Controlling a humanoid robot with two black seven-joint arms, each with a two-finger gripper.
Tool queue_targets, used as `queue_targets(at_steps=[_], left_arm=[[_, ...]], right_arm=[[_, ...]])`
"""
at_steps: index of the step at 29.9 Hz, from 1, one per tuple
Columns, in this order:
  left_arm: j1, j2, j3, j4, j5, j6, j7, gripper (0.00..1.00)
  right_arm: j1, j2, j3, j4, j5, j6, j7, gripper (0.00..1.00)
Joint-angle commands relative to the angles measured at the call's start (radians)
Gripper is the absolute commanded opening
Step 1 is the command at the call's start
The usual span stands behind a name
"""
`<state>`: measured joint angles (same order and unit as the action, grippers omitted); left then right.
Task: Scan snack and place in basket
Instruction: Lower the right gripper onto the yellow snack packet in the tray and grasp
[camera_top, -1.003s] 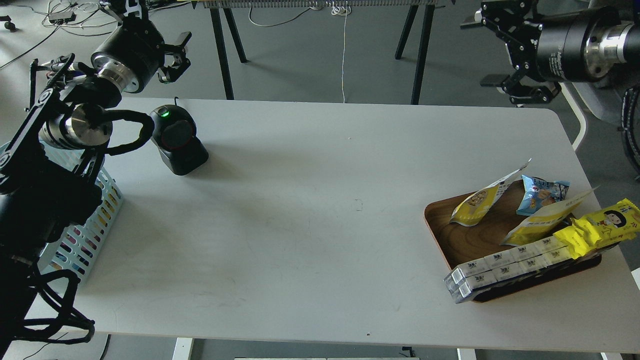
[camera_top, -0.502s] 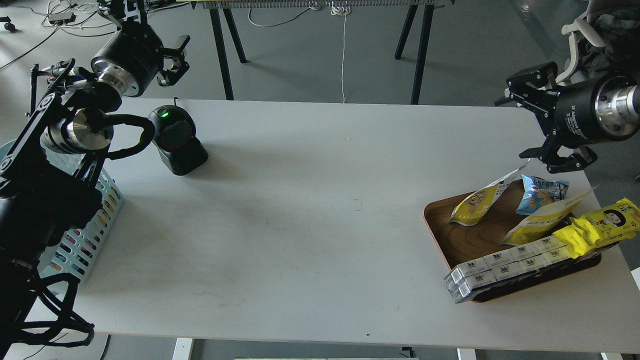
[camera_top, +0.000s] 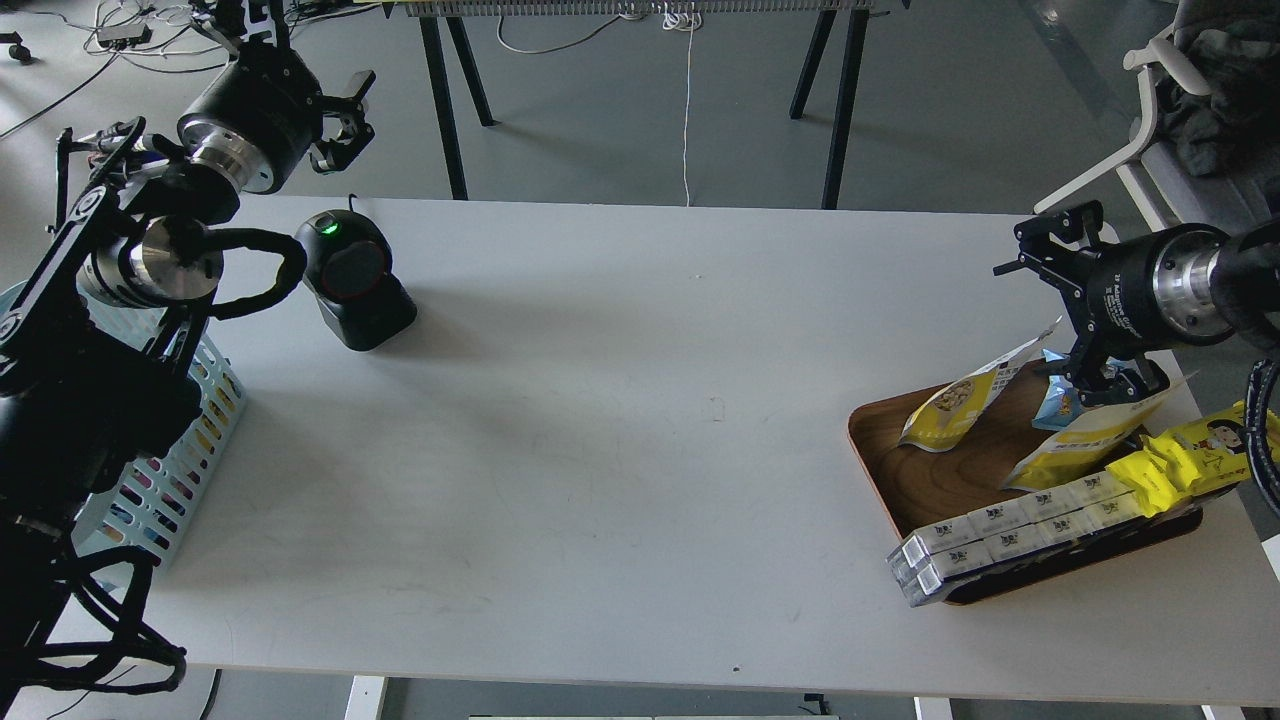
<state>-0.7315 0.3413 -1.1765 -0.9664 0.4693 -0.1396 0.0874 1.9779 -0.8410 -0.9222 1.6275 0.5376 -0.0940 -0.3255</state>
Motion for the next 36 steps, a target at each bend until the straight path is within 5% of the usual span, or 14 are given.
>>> queue_targets(at_steps=[1,10,16,20,36], left_arm=[[0.0,-0.001,0.0,0.0,0.0,0.0,0.0,1.0],[0.0,-0.001,0.0,0.0,0.0,0.002,0.0,1.0],[0.0,-0.001,0.0,0.0,0.002,0.002,0.0,1.0],[0.0,0.001,-0.002,0.0,0.002,0.002,0.0,1.0],[0.0,0.005,-0.002,0.001,0.002,0.006,0.0,1.0]], right_arm=[[-0.048,0.0,0.028,-0.004,-0.001,-0.012,0.003,0.89],[-0.137,0.002,0.108,-0.02,-0.008,-0.027,-0.006,0.45],[-0.142,0.002,0.115,-0.018,-0.014,-0.03,-0.004,0.29],[-0.142,-0.004,0.115,-0.018,-0.056,-0.03,-0.004,0.03],[-0.091,-0.101,0.134,0.026,-0.062,-0.029,-0.006,0.01]])
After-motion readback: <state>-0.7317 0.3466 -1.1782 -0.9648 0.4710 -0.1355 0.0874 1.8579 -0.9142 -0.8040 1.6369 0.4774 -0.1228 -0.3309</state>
